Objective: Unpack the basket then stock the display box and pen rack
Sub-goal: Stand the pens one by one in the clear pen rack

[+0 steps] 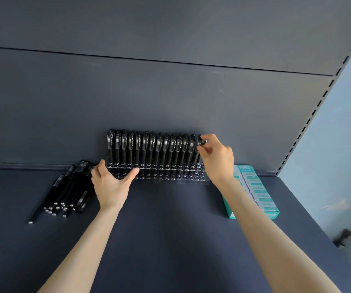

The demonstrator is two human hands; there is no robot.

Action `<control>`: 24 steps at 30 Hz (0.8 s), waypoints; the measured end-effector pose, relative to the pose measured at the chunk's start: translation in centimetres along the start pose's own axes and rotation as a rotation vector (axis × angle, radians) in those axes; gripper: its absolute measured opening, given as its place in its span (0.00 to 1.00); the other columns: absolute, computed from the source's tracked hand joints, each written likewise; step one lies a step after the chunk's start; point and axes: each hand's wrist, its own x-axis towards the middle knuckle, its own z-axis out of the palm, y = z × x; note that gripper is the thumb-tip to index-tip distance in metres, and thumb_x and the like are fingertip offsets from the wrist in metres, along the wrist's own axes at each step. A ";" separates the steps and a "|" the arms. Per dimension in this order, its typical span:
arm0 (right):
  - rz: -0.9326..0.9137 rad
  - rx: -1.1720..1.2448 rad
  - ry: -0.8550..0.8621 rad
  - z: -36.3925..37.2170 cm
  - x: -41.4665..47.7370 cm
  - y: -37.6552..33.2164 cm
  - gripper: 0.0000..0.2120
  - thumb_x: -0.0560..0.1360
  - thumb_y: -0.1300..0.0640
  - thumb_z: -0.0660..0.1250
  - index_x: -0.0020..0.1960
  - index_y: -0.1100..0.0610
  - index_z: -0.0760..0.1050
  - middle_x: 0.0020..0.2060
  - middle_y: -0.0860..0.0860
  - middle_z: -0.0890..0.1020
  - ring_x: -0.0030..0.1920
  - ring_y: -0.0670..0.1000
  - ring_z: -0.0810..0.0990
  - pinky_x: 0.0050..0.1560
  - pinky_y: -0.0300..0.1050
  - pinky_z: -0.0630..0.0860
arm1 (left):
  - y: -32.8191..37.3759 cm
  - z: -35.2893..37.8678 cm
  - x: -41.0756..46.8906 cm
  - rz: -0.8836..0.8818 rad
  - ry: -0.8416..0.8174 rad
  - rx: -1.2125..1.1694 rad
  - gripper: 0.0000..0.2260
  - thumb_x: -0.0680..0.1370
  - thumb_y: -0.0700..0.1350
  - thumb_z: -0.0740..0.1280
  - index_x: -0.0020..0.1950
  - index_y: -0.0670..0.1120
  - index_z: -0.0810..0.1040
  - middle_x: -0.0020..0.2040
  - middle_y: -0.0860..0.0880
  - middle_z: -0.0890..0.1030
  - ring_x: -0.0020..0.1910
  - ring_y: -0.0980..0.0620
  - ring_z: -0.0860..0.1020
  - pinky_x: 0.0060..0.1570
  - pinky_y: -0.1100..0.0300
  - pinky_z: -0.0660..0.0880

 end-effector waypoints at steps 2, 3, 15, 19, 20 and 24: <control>0.011 -0.001 -0.020 0.0 -0.2 0.1 0.11 0.77 0.57 0.64 0.59 0.54 0.74 0.42 0.49 0.85 0.43 0.57 0.80 0.47 0.49 0.75 | 0.1 -0.1 -0.1 -0.004 -0.008 0.007 0.44 0.68 0.58 0.75 0.75 0.40 0.58 0.73 0.42 0.60 0.72 0.43 0.58 0.67 0.42 0.64; 0.012 0.006 -0.020 -0.1 -0.4 0.0 0.11 0.77 0.57 0.64 0.60 0.54 0.74 0.42 0.49 0.84 0.43 0.56 0.80 0.47 0.49 0.75 | 0.2 -0.1 -0.1 -0.007 -0.011 0.011 0.44 0.68 0.58 0.74 0.75 0.40 0.58 0.73 0.42 0.60 0.73 0.43 0.59 0.67 0.42 0.65; -0.030 0.229 0.023 0.2 -4.5 -3.2 0.06 0.76 0.58 0.65 0.52 0.55 0.77 0.39 0.48 0.80 0.35 0.47 0.76 0.42 0.45 0.76 | 0.0 -3.9 -2.1 0.052 0.018 0.088 0.24 0.75 0.49 0.70 0.67 0.41 0.70 0.68 0.41 0.67 0.68 0.44 0.63 0.64 0.49 0.65; -0.046 0.263 -0.123 2.8 -6.5 -6.6 0.05 0.77 0.58 0.63 0.50 0.56 0.78 0.39 0.48 0.80 0.35 0.44 0.75 0.41 0.44 0.75 | -1.3 -7.6 -1.8 0.079 0.087 0.200 0.15 0.76 0.45 0.69 0.61 0.41 0.76 0.62 0.40 0.73 0.63 0.41 0.68 0.63 0.46 0.65; -0.055 0.262 -0.158 3.6 -7.0 -7.5 0.05 0.77 0.58 0.63 0.49 0.56 0.78 0.38 0.47 0.79 0.35 0.44 0.75 0.40 0.44 0.75 | -1.7 -8.5 -1.5 0.078 0.107 0.205 0.14 0.76 0.45 0.69 0.59 0.41 0.77 0.61 0.40 0.74 0.62 0.40 0.69 0.63 0.45 0.66; -0.035 0.240 -0.275 7.5 -9.1 -11.1 0.05 0.77 0.56 0.63 0.48 0.55 0.78 0.40 0.48 0.80 0.39 0.47 0.77 0.44 0.46 0.76 | -3.6 -11.9 0.4 0.057 0.131 0.222 0.12 0.76 0.45 0.68 0.57 0.42 0.77 0.58 0.41 0.75 0.59 0.41 0.72 0.60 0.45 0.65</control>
